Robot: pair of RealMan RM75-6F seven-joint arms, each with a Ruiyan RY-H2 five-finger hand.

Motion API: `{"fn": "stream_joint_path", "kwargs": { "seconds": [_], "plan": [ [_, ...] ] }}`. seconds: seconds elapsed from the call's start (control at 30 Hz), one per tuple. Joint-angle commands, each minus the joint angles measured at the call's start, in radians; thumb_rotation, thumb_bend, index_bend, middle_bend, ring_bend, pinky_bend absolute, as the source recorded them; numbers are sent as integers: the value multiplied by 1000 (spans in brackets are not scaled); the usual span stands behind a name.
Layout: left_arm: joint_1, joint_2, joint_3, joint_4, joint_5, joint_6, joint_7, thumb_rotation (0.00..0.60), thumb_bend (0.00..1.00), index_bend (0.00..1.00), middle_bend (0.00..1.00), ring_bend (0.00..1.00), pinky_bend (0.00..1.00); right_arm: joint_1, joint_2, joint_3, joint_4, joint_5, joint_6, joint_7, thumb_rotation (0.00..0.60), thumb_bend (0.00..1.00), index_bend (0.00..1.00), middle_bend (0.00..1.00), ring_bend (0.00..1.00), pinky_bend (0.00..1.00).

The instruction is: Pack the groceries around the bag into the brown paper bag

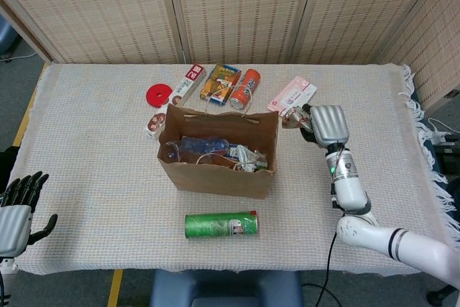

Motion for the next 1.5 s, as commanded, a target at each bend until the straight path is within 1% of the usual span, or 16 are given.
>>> {"fn": "stream_joint_path", "kwargs": {
  "seconds": [0.03, 0.13, 0.23, 0.33, 0.47, 0.6, 0.7, 0.87, 1.1, 1.17, 1.2, 1.27, 1.3, 1.33, 1.4, 1.5],
  "plan": [
    [1, -2, 0, 1, 1, 3, 4, 600, 347, 0, 0, 0, 0, -80, 182, 71, -221, -65, 132, 47, 600, 363, 648, 613, 662, 708],
    [3, -4, 0, 0, 0, 6, 9, 600, 347, 0, 0, 0, 0, -94, 238, 109, -316, -97, 182, 63, 600, 363, 647, 613, 661, 708],
    [3, -6, -1, 0, -1, 6, 14, 600, 347, 0, 0, 0, 0, -98, 255, 150, -383, -136, 235, 102, 600, 363, 646, 613, 655, 708],
    [3, -7, -2, -1, -3, 6, 19, 600, 347, 0, 0, 0, 0, -83, 242, 173, -421, -169, 268, 117, 600, 363, 646, 613, 652, 708],
    [3, -7, -3, -2, -4, 6, 20, 600, 348, 0, 0, 0, 0, -35, 189, 166, -439, -183, 273, 67, 600, 363, 645, 613, 648, 708],
    [4, -8, -3, 1, -2, 8, 16, 600, 347, 0, 0, 0, 0, 40, 97, 134, -397, -166, 253, -33, 600, 363, 645, 613, 648, 708],
    [4, -8, -2, 3, 0, 8, 10, 600, 345, 0, 0, 0, 0, 94, 7, 127, -342, -146, 246, -66, 600, 363, 644, 613, 647, 708],
    [2, -7, -3, 5, -2, 4, 3, 600, 348, 0, 0, 0, 0, 171, -139, 129, -256, -149, 245, -67, 600, 363, 643, 613, 646, 708],
    [2, -3, -2, 9, 2, 1, -16, 600, 349, 0, 0, 0, 0, 228, -249, 115, -193, -134, 234, -102, 600, 361, 623, 613, 635, 707],
    [1, -2, -1, 10, 3, 1, -20, 600, 349, 0, 0, 0, 0, 231, -253, 108, -197, -106, 220, -124, 600, 359, 551, 605, 583, 675],
    [1, -2, -1, 12, 3, 0, -22, 600, 350, 0, 0, 0, 0, 231, -248, 104, -208, -81, 205, -138, 600, 351, 462, 566, 512, 622],
    [1, -1, -1, 12, 4, 0, -24, 600, 350, 0, 0, 0, 0, 230, -236, 104, -223, -50, 191, -155, 600, 280, 223, 405, 313, 474],
    [1, -1, -1, 12, 4, 0, -24, 600, 350, 0, 0, 0, 0, 229, -228, 107, -236, -31, 185, -160, 600, 220, 105, 304, 214, 395],
    [1, -1, 0, 12, 4, 0, -24, 600, 350, 0, 0, 0, 0, 227, -222, 112, -246, -20, 184, -161, 600, 167, 31, 228, 144, 332],
    [1, -1, 0, 12, 4, 0, -23, 600, 349, 0, 0, 0, 0, 223, -211, 121, -261, -9, 191, -161, 600, 115, 0, 161, 89, 263],
    [1, -2, -1, 11, 3, 1, -19, 600, 348, 0, 0, 0, 0, 214, -190, 128, -285, -7, 203, -158, 600, 89, 0, 144, 78, 235]
  ]
}}
